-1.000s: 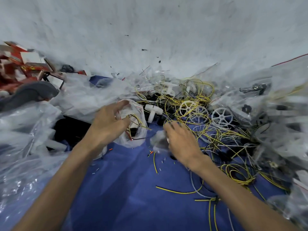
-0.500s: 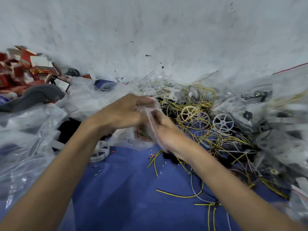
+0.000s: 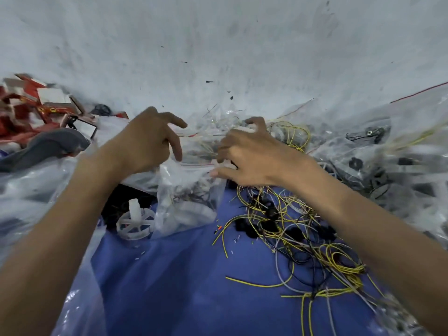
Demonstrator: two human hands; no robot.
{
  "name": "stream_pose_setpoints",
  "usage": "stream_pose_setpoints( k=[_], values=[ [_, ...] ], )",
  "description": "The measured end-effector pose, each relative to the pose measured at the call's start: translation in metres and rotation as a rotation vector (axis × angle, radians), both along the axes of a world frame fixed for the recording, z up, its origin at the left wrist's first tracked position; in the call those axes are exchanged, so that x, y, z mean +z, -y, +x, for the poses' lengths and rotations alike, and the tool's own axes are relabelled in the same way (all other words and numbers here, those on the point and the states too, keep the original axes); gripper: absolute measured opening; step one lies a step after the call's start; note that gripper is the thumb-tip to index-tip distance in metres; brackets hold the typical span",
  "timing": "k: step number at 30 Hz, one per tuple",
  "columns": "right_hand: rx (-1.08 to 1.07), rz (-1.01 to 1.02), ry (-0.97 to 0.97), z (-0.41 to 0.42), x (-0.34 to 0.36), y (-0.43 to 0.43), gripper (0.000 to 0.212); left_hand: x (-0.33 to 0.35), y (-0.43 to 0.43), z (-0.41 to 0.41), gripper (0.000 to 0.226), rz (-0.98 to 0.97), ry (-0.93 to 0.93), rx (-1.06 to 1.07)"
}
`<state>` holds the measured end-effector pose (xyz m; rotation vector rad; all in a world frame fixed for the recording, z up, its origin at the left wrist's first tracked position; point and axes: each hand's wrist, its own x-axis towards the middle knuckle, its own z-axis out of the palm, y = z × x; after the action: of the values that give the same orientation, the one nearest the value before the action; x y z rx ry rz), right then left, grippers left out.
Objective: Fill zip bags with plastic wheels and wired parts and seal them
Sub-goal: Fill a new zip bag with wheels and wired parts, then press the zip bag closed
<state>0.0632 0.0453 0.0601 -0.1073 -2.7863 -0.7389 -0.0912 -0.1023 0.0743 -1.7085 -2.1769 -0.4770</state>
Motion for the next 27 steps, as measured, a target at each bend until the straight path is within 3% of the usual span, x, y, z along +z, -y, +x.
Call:
stream_pose_setpoints(
  k=[3, 6, 8, 11, 13, 16, 20, 23, 25, 27],
  values=[
    [0.015, -0.078, 0.047, 0.004, -0.015, -0.015, 0.026, -0.013, -0.005, 0.005, 0.027, -0.199, 0.026, 0.017],
    [0.069, -0.288, -0.086, 0.003, -0.024, -0.023, 0.024, -0.026, -0.011, 0.006, 0.054, -0.297, 0.015, 0.055],
    [0.046, -0.439, -0.128, 0.005, -0.020, -0.026, 0.033, -0.027, -0.014, 0.003, 0.051, -0.285, -0.026, 0.051],
    [0.083, -0.695, -0.169, 0.017, -0.017, -0.026, 0.039, -0.017, -0.013, -0.008, 0.034, -0.155, 0.099, -0.139],
    [0.091, -0.798, -0.128, 0.030, -0.016, -0.029, 0.031, -0.010, -0.012, -0.013, 0.045, -0.064, 0.199, -0.207],
    [-0.028, -0.839, -0.058, 0.042, -0.011, -0.037, 0.005, -0.008, -0.016, -0.012, 0.050, -0.090, 0.218, -0.211],
    [0.101, -0.993, -0.424, 0.047, 0.006, -0.037, 0.009, -0.002, -0.021, -0.006, 0.043, 0.112, 0.249, -0.259],
    [0.080, -0.933, -0.389, 0.049, 0.010, -0.035, 0.009, -0.005, -0.022, -0.007, 0.047, 0.042, 0.299, -0.250],
    [0.098, -0.957, -0.412, 0.051, 0.016, -0.033, 0.007, -0.004, -0.027, -0.008, 0.034, 0.088, 0.269, -0.292],
    [-0.003, -0.927, -0.245, 0.052, 0.017, -0.027, 0.010, -0.004, -0.027, -0.003, 0.027, 0.053, 0.286, -0.329]
  ],
)
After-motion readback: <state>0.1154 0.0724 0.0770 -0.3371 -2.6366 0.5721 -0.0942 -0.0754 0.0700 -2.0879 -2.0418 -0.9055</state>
